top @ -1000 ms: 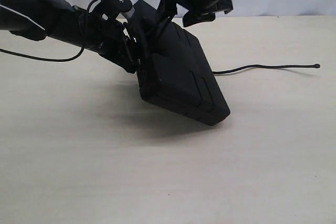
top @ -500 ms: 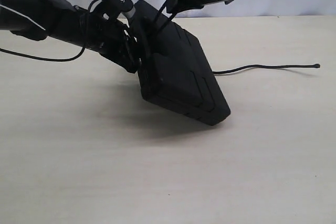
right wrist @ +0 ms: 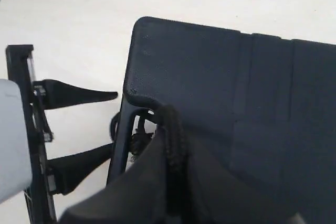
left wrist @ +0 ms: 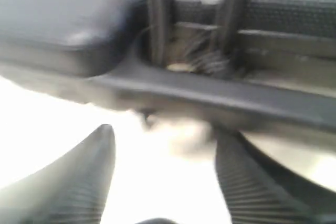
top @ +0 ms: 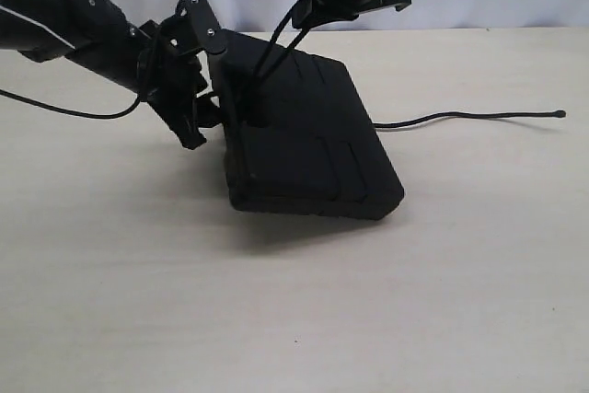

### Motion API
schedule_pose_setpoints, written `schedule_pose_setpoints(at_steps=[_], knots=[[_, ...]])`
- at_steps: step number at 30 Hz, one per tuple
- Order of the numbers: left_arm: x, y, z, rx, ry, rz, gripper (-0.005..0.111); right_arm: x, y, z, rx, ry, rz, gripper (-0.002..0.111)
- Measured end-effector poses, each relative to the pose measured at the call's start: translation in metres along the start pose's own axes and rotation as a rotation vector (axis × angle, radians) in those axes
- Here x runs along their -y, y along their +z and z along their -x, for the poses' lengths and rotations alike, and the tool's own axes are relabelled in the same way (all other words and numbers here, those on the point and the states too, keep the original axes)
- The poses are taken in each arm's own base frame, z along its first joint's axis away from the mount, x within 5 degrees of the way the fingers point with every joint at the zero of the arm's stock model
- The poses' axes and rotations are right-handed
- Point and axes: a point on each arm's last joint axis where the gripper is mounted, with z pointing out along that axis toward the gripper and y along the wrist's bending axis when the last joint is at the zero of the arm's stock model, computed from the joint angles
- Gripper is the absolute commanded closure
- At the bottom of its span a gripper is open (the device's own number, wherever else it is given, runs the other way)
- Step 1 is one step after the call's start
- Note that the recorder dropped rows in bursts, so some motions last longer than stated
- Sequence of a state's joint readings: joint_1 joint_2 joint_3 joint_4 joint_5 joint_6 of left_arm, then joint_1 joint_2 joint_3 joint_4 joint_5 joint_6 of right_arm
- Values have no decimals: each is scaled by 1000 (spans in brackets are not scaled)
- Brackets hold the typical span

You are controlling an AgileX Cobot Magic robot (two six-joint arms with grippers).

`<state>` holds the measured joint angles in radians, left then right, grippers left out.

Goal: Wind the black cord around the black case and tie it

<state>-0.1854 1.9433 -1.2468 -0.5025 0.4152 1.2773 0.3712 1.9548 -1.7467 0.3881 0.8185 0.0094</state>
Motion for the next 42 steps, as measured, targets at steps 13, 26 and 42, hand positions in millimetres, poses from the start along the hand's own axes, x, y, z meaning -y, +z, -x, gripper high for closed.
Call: schedule_pose_setpoints(at_steps=[13, 26, 42], knots=[[-9, -33, 2, 72, -52, -46, 49, 1, -1, 3, 25, 0, -2, 104], [-13, -19, 15, 262, -191, -12, 49, 1, -1, 3, 25, -10, -2, 104], [-17, 1, 10, 364, -449, -60, 67, 1, -1, 0, -7, -61, -2, 96]])
